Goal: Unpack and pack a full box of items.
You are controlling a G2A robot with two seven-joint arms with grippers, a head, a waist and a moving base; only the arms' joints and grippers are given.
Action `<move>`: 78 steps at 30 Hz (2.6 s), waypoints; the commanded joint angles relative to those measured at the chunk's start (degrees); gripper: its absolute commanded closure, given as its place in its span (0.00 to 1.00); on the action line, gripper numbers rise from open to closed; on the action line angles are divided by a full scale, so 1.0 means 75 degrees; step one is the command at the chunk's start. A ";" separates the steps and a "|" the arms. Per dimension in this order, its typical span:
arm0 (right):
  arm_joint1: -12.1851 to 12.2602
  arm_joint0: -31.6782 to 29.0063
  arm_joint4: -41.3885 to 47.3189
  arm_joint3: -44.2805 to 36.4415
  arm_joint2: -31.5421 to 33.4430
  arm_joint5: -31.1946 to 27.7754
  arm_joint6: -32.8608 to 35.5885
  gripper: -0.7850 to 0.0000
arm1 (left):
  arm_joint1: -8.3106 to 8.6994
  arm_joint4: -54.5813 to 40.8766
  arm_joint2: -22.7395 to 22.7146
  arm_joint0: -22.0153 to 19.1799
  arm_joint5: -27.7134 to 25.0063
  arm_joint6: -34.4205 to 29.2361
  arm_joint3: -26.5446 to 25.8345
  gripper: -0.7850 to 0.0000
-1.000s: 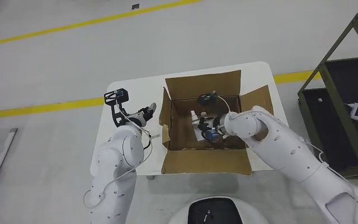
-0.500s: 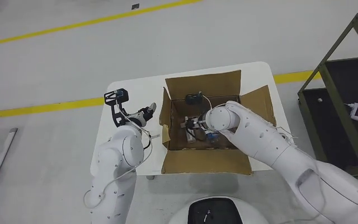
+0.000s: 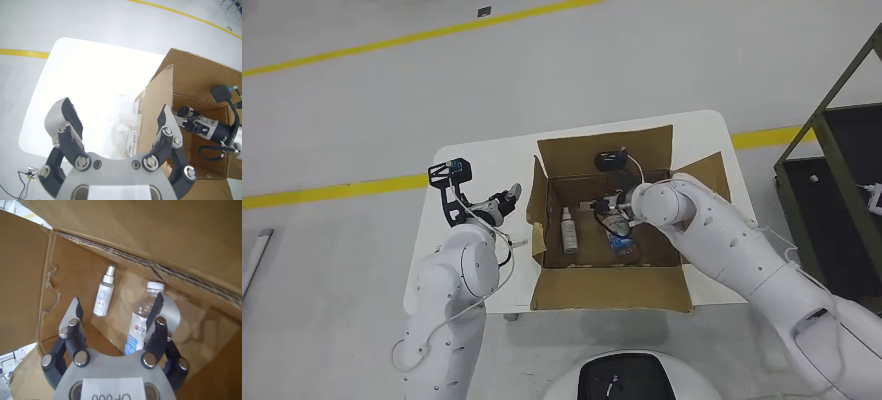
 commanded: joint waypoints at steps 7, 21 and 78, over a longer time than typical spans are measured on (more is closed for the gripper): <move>0.0515 -0.0997 -0.1023 -0.1538 0.0862 0.0629 0.0723 1.00 | 0.0000 0.0000 0.0000 0.0000 0.0000 0.0000 0.0000 0.00; 0.0363 -0.0930 -0.1203 -0.1043 0.0478 0.0462 0.1444 1.00 | 0.0000 0.0000 0.0000 0.0000 0.0000 0.0000 0.0000 0.00; 0.1781 -0.5807 -0.5317 -0.6150 0.6480 0.0981 0.4640 1.00 | 0.0000 0.0000 0.0000 0.0000 0.0000 0.0000 0.0000 0.00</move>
